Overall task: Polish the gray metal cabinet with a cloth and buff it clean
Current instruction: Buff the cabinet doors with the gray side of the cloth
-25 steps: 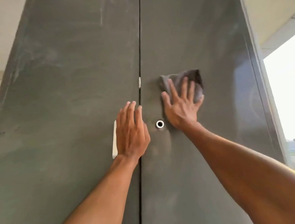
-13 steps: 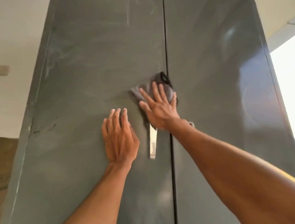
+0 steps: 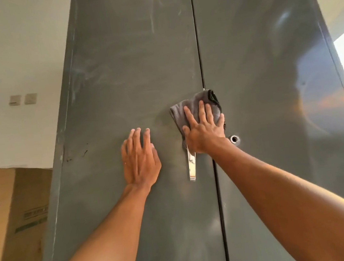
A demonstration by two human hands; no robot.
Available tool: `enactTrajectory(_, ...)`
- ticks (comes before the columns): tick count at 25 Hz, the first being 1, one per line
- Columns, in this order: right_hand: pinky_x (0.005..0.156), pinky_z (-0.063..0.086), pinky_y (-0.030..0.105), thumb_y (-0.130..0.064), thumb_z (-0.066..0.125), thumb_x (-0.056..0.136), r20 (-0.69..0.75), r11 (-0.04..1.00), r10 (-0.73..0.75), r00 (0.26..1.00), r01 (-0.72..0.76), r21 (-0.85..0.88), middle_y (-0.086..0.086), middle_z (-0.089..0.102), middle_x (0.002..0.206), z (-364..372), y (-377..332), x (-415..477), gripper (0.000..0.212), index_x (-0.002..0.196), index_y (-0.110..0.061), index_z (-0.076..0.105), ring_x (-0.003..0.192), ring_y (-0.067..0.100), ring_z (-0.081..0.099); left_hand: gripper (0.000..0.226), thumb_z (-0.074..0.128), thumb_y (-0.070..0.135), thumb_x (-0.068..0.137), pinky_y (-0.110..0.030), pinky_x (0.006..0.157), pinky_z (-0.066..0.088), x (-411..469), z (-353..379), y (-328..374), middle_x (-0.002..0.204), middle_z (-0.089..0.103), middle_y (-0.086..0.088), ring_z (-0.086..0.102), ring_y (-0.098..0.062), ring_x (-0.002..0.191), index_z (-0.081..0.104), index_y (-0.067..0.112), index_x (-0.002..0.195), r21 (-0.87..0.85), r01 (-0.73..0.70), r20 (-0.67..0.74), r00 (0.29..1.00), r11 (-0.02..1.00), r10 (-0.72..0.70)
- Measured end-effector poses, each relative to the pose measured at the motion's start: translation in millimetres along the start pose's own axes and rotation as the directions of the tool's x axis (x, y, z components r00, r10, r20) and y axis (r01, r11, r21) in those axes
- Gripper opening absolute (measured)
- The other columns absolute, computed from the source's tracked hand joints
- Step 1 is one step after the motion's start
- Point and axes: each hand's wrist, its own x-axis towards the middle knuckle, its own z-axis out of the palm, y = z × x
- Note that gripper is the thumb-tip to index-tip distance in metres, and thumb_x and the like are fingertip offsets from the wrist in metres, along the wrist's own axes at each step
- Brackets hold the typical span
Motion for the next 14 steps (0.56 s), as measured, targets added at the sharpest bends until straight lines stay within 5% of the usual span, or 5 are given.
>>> enactTrajectory(6, 0.114, -0.011, 0.074, -0.055, 0.016, 0.105, -0.022, 0.984, 0.162, 0.987, -0.159, 0.081, 0.013, -0.034, 0.162, 6, -39, 24, 0.066, 0.157, -0.038, -0.020, 0.151, 0.031, -0.029, 0.047, 0.040, 0.024, 0.100, -0.051, 0.112, 0.039, -6, 5, -41, 0.155, 0.044, -0.016, 0.041, -0.034, 0.144, 0.052, 0.011, 0.144, 0.016, -0.177, 0.038, 0.984, 0.984, 0.176)
enactTrajectory(8, 0.113, -0.011, 0.075, -0.054, 0.017, 0.105, -0.074, 0.989, 0.117, 0.990, -0.109, 0.096, 0.014, -0.031, 0.163, 9, -83, 28, 0.065, 0.159, -0.038, -0.017, 0.152, 0.033, -0.027, 0.050, 0.036, 0.029, 0.100, -0.051, 0.113, 0.037, 1, 3, -62, 0.156, 0.044, -0.015, 0.041, -0.033, 0.144, 0.053, 0.012, 0.144, 0.026, -0.228, 0.048, 0.973, 0.973, 0.227)
enactTrajectory(11, 0.117, -0.011, 0.069, -0.055, 0.021, 0.105, -0.208, 0.987, -0.118, 0.971, 0.138, 0.083, 0.010, -0.022, 0.167, 55, -154, -1, 0.062, 0.160, -0.042, -0.007, 0.154, 0.027, -0.024, 0.052, 0.040, 0.031, 0.100, -0.054, 0.114, 0.036, -1, -3, -108, 0.159, 0.040, -0.018, 0.037, -0.033, 0.148, 0.050, 0.013, 0.148, 0.027, -0.091, -0.003, 0.996, 0.995, 0.092)
enactTrajectory(14, 0.122, -0.010, 0.060, -0.060, 0.025, 0.104, -0.306, 0.989, -0.034, 0.951, 0.077, 0.130, 0.000, -0.016, 0.169, 88, -136, -32, 0.061, 0.159, -0.048, 0.001, 0.155, 0.018, -0.019, 0.056, 0.036, 0.038, 0.103, -0.057, 0.115, 0.033, -13, -8, -159, 0.165, 0.031, -0.017, 0.031, -0.034, 0.152, 0.043, 0.018, 0.155, -0.003, -0.056, 0.002, 0.998, 0.998, 0.056)
